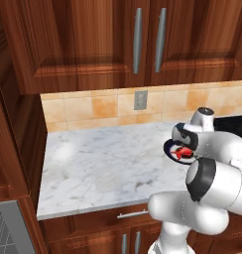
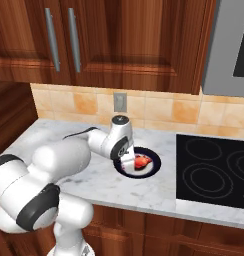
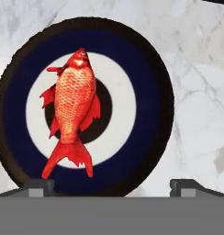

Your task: Place the fish on the top rack of the oven, and slide the tray back inside. Close the oven door.

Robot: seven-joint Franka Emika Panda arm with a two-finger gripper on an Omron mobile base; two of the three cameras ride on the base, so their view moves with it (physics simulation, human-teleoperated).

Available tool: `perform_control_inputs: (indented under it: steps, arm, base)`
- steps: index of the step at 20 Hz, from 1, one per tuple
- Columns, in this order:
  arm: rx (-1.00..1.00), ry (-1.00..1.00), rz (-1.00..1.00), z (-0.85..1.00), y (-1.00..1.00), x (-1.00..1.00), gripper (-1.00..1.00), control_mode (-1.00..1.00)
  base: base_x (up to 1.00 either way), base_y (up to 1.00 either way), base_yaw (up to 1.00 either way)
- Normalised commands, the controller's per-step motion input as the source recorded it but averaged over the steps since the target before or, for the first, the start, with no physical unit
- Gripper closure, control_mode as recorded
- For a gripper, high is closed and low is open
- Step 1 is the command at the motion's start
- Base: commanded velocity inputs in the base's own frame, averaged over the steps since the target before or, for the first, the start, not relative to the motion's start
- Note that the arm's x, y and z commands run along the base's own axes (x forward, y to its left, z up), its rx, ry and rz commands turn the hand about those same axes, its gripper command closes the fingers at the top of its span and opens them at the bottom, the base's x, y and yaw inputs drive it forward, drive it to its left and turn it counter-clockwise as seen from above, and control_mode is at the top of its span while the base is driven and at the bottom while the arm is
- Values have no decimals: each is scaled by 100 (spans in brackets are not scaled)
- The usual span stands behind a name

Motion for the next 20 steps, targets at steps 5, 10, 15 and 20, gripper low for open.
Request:
perform_control_inputs:
  steps: [5,10,15,20]
  arm:
    - [5,0,0,-26,-22,45,-100,-100]
    - [2,0,0,-29,-5,46,-100,-100]
    - [0,0,0,-37,0,34,-100,-100]
    - [0,0,0,-38,0,35,-100,-100]
  base:
    - [0,0,0]
    - [0,0,0]
    - [0,0,0]
    - [0,0,0]
